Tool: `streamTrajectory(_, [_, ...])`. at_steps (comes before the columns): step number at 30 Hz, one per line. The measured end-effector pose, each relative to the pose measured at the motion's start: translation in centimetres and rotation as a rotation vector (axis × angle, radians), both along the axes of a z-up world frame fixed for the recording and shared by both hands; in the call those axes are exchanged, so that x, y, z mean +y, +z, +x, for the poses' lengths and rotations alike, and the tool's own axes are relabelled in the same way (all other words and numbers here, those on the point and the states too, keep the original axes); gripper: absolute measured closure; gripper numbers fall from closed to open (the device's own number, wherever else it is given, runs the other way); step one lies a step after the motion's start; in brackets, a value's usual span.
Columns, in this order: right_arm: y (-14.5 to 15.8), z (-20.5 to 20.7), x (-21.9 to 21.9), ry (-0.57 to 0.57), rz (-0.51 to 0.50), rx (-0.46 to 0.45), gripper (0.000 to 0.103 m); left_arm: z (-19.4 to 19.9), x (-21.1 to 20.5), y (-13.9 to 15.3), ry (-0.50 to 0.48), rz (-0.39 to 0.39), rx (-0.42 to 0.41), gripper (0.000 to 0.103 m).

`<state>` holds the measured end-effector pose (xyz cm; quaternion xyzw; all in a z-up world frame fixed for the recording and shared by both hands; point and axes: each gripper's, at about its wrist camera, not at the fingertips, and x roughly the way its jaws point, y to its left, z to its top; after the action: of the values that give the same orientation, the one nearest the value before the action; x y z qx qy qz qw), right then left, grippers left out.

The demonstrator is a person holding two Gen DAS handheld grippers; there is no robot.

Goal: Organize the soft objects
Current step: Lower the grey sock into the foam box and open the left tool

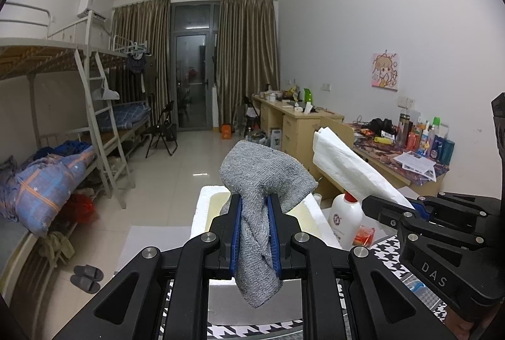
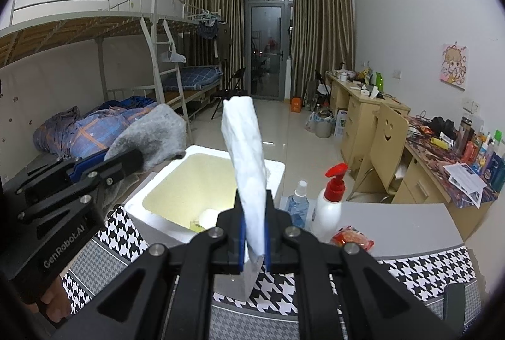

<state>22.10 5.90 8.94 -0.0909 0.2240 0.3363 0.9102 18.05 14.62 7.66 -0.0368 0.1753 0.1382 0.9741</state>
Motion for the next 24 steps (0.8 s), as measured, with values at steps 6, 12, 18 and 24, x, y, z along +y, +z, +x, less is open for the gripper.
streamTrajectory(6, [0.1, 0.3, 0.7, 0.004, -0.007, 0.008, 0.091, 0.8, 0.4, -0.1, -0.001, -0.014, 0.011, 0.086])
streamTrajectory(12, [-0.1, 0.7, 1.4, 0.003, -0.017, 0.017, 0.091, 1.7, 0.7, -0.3, -0.013, -0.02, 0.025, 0.086])
streamTrajectory(18, [-0.2, 1.2, 1.8, -0.001, -0.023, 0.029, 0.091, 2.8, 1.5, -0.7, -0.024, -0.031, 0.049, 0.086])
streamTrajectory(24, [-0.5, 1.7, 1.8, -0.012, -0.027, 0.038, 0.091, 4.2, 2.1, -1.3, -0.048, -0.043, 0.08, 0.086])
